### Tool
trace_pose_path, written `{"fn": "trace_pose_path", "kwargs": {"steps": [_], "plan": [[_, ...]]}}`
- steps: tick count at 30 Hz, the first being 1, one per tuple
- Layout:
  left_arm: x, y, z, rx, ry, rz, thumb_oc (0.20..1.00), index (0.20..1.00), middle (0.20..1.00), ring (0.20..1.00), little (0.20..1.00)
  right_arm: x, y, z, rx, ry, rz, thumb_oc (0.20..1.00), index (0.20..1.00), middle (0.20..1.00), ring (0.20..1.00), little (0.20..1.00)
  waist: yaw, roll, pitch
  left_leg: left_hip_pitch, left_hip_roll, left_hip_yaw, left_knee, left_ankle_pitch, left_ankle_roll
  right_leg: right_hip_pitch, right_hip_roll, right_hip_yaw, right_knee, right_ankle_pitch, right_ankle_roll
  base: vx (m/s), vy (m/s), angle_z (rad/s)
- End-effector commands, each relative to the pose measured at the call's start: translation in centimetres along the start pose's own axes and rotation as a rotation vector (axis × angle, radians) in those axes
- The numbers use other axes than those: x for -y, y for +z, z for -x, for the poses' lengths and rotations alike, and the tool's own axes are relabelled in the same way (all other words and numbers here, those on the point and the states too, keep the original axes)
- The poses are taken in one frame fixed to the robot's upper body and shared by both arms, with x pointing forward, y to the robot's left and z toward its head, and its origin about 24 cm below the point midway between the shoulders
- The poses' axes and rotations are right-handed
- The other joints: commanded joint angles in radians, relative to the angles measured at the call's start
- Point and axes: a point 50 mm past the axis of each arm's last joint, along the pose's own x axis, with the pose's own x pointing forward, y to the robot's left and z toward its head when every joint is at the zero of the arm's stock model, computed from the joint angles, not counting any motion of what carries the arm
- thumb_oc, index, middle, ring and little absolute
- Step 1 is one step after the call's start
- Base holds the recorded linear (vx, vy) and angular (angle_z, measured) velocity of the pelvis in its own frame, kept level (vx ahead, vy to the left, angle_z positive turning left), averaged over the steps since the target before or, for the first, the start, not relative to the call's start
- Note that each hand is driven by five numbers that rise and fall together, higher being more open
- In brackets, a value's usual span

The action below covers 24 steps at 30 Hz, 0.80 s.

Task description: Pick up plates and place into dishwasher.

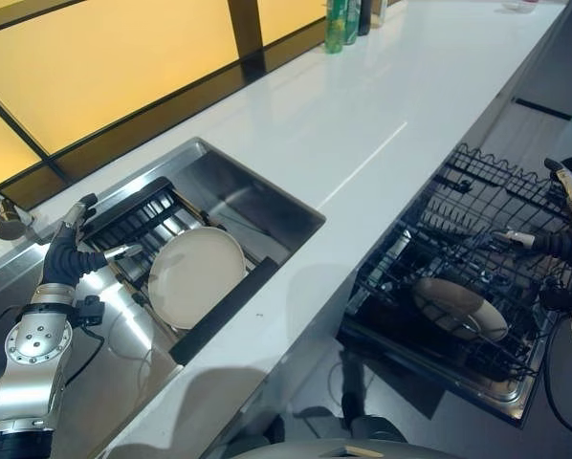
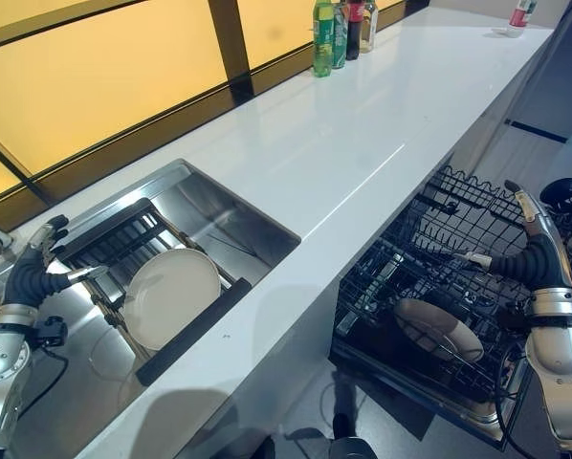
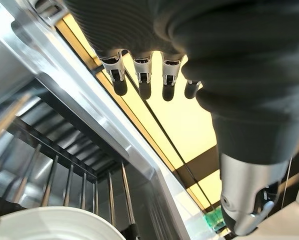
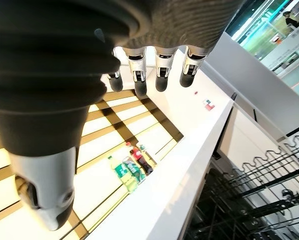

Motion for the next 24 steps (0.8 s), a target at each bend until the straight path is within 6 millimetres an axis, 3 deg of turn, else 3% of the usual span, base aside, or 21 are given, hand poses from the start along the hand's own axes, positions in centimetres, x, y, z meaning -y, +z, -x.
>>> {"fn": "trace_pose_path", "kwargs": {"steps": [1,8,15,24], "plan": [[-1.1,1.1,-0.5,0.047,-0.02,-0.096,1.0,1.0,1.0,1.0,1.0,0.9,2.0,-0.4,0.118,-0.022,-0.016,1.0,1.0,1.0,1.0,1.0,-0.008,-0.036,-0.053,-0.066,-0.064,0.006,0.064,0.007,0.033,0.034,-0.027,-0.055,0.092,-0.102,0.021,0.06,0.082,-0.09],[-1.5,0.7,-0.6,0.008,-0.055,-0.176,1.0,1.0,1.0,1.0,1.0,0.7,1.8,-0.3,0.1,0.003,-0.013,1.0,1.0,1.0,1.0,1.0,-0.019,-0.035,-0.035,-0.047,-0.081,0.029,0.068,-0.025,0.056,0.023,-0.049,-0.033,0.105,-0.095,0.055,0.09,0.084,-0.05],[-0.3,0.8,-1.2,-0.003,-0.127,-0.193,1.0,1.0,1.0,1.0,1.0,0.5,2.0,-0.9,0.108,0.005,-0.011,1.0,1.0,1.0,1.0,1.0,-0.026,-0.036,0.004,-0.069,-0.096,0.04,0.091,-0.037,0.07,-0.018,-0.063,-0.014,0.127,-0.08,0.079,0.01,0.062,-0.11],[0.9,-1.5,-3.2,-0.126,-0.144,-0.337,1.0,1.0,1.0,1.0,1.0,-0.1,2.7,-2.7,0.152,0.002,0.004,1.0,1.0,1.0,1.0,1.0,-0.05,-0.036,0.086,-0.15,-0.11,0.072,0.15,-0.043,0.081,-0.105,-0.077,0.016,0.156,-0.048,0.1,-0.05,0.077,-0.13]]}}
